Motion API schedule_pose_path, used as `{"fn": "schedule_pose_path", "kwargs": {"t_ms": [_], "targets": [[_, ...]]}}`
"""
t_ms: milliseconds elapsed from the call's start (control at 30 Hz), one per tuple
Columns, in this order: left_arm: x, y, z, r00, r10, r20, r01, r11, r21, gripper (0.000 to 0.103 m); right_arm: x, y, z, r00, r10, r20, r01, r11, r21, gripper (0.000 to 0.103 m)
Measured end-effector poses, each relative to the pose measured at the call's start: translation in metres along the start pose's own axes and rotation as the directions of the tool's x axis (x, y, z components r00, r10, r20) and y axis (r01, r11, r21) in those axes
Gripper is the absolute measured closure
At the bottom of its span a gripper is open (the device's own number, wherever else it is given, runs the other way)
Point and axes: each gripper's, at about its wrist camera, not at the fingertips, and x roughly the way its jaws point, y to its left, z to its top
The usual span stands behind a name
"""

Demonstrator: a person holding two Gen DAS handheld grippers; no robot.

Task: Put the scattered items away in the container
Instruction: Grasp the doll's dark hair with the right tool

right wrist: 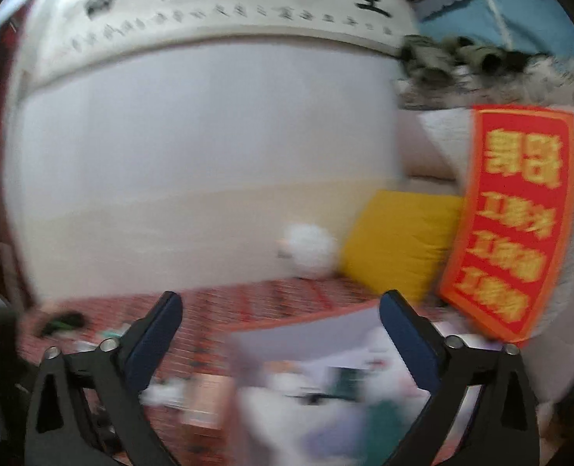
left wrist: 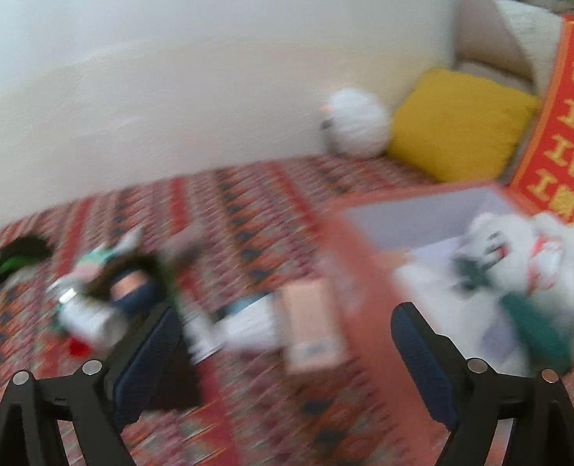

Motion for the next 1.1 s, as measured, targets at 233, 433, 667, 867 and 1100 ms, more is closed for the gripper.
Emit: {"fn": "schedule_pose_path", "kwargs": {"t_ms": [233,433,667,867,1100], "targets": [[0.007,0.121,-0.067,0.981,0.155,-0.117,-0.169,0.978,-0.123,0.011,0.047,0.086,-0.034,0.933,0.308,-0.188,-0.306,0.951,0.043,0.000],[0.018,0.202,-0.094,0.959,0.217,-0.182,-0.259,0.931,-0.256,0.011,0.102,0.156,-0.090,0.862,0.326,-0.388,-0.358,0.934,-0.011,0.004],[0.051,0.233,-0.089,0.966,0.164,-0.200,-0.225,0.915,-0.334,0.011,0.153,0.185,-0.145,0.843,0.210,-0.495,-0.308,0.943,-0.124,0.006],[0.087,0.241,-0.069,0.974,0.096,-0.207,-0.168,0.916,-0.365,0.011,0.189,0.183,-0.169,0.817,0.180,-0.548,-0.302,0.943,-0.140,0.027],[0.143,0.223,-0.036,0.975,-0.011,-0.224,-0.078,0.919,-0.387,0.010,0.228,0.179,-0.191,0.784,0.190,-0.591,-0.330,0.934,-0.139,0.029]]}}
